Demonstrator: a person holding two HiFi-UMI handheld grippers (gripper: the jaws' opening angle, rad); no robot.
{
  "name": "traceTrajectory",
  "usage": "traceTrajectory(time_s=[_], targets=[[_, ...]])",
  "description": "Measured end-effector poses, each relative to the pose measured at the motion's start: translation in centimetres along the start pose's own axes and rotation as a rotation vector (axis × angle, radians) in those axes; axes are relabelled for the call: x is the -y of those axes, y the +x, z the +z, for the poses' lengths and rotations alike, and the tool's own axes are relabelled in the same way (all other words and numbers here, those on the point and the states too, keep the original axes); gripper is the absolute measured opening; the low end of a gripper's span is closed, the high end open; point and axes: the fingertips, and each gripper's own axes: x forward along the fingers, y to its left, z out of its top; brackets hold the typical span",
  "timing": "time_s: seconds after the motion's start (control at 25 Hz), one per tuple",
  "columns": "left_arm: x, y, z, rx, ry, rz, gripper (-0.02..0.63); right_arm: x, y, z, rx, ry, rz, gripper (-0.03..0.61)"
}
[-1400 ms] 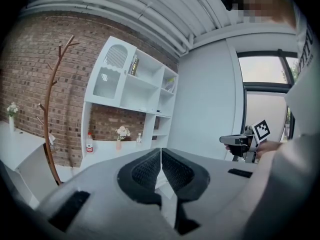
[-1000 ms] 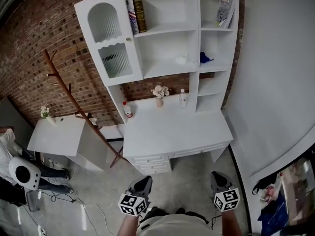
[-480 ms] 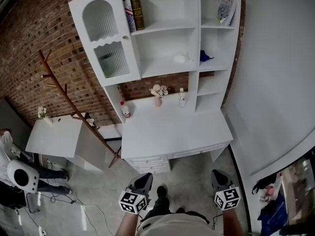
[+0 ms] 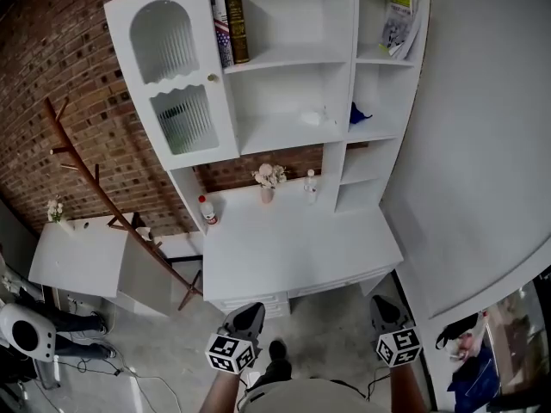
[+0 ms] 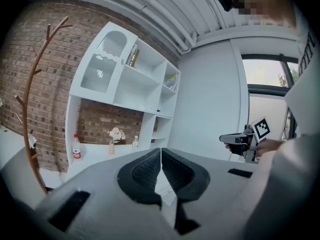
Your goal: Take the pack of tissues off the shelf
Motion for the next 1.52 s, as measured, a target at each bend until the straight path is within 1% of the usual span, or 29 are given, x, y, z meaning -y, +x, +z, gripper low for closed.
traceTrajectory(time_s=[0.28,0.52,0.8,1.0,1.24,1.52], targets=[[-5.1,4.5,2.2,-0.005,-0.013,-0.029,0.026,0.5,6.0,2.2,-0.007,0.013,-0.029,0.034],[-8.4,8.1,3.4,-0.023,-0.017,-0.075,0.026,0.4,10.2,3.5,-0.025,0.015,-0.059,0.034],[-13.3,10.2,4.8,-0.022,-0.014,-0.105,0.026,0.3,14.2,5.2,-0.040,-0.008,-0.100,0.034],[-16.3,11.0,5.0,-0.034,-0.014,-0.114,0.026,0.5,16.0,6.3,-0.040,-0.005,-0.126,0.034],[-17.6,11.2,4.5,-0.047,-0.033,-0.115,0.026,0.4,16.9,6.2,-0.056,0.009,-0.139,0.034],[-17.1,12.5,4.6,-0.057,-0.032,-0.107,0.026,1.5,18.0,7.2,-0.039,0.011,-0.109,0.034]])
